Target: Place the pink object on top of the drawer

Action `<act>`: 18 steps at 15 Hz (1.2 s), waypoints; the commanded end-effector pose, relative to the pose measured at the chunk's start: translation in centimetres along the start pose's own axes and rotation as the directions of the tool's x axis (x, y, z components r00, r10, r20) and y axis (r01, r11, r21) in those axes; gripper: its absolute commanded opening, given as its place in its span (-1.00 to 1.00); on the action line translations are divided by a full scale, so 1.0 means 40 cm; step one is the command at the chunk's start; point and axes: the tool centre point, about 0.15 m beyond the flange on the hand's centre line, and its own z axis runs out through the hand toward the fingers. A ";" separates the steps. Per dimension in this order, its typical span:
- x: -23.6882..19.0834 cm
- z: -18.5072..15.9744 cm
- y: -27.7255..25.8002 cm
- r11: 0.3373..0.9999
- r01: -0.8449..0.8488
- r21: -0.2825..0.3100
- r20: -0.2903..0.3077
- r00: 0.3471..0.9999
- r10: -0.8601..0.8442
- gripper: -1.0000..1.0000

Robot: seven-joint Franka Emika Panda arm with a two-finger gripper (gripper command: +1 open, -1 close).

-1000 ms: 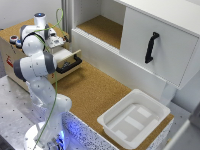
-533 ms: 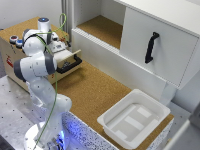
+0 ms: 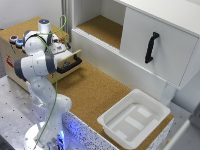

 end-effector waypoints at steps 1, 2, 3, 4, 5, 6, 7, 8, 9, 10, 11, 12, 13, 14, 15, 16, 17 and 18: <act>-0.004 -0.021 -0.011 1.000 0.007 0.019 0.026 1.000 -0.008 -1.00; -0.008 -0.041 -0.014 1.000 -0.002 0.010 0.041 0.999 0.002 -1.00; -0.014 -0.070 -0.015 1.000 -0.013 0.000 0.053 0.998 0.013 -1.00; -0.017 -0.103 -0.009 1.000 -0.017 -0.016 0.071 0.997 0.018 -1.00; -0.018 -0.146 0.004 0.999 -0.013 -0.039 0.086 0.996 0.016 -1.00; -0.011 -0.180 0.022 0.999 -0.006 -0.048 0.117 0.993 0.012 -1.00; -0.002 -0.211 0.039 0.998 0.013 -0.067 0.127 0.992 -0.004 -1.00; 0.014 -0.243 0.061 0.996 0.038 -0.077 0.162 0.986 -0.025 -1.00; 0.033 -0.277 0.083 0.993 0.072 -0.097 0.183 0.982 -0.053 -1.00; 0.050 -0.306 0.106 0.989 0.097 -0.109 0.212 0.975 -0.072 -1.00; 0.065 -0.334 0.130 0.986 0.113 -0.121 0.231 0.969 -0.083 -1.00; 0.080 -0.363 0.156 0.982 0.129 -0.136 0.236 0.967 -0.095 -1.00; 0.094 -0.382 0.181 0.979 0.145 -0.142 0.241 0.964 -0.108 -1.00; 0.109 -0.398 0.205 0.976 0.161 -0.149 0.248 0.961 -0.121 -1.00; 0.129 -0.411 0.230 0.970 0.185 -0.157 0.264 0.954 -0.139 -1.00; 0.140 -0.415 0.245 0.968 0.193 -0.159 0.269 0.952 -0.146 -1.00; 0.157 -0.417 0.272 0.965 0.210 -0.158 0.281 0.946 -0.160 -1.00; 0.169 -0.414 0.291 0.963 0.219 -0.155 0.280 0.945 -0.170 -1.00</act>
